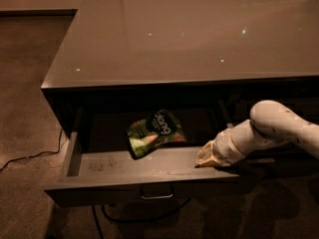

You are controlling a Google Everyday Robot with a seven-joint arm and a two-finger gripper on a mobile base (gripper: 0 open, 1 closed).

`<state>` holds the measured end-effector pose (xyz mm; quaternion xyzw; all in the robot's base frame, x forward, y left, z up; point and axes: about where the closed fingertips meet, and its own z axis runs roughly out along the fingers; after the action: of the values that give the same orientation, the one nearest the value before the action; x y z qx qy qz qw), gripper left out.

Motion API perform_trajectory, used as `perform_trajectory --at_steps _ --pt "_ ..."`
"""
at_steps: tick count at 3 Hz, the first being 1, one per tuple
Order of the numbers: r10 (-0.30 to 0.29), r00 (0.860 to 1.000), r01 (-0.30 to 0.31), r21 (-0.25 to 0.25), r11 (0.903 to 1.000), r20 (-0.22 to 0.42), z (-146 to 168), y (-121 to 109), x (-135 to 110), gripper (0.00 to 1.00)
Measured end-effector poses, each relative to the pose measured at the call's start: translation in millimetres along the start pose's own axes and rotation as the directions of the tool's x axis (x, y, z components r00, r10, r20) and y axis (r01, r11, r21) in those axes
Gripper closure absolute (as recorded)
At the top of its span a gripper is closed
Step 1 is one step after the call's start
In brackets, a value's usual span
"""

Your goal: Open top drawer

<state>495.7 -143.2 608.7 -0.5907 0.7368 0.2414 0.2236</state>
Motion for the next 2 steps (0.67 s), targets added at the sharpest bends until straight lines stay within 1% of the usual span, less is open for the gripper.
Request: perform_trajectory --at_steps 1,2 --pt "-0.008 1.000 0.008 -0.005 1.0000 -0.002 -2.4 6.6 -0.6 1.00" --pt "-0.030 1.000 0.030 -0.027 0.9992 0.002 -5.8 30.1 -2.3 1.00"
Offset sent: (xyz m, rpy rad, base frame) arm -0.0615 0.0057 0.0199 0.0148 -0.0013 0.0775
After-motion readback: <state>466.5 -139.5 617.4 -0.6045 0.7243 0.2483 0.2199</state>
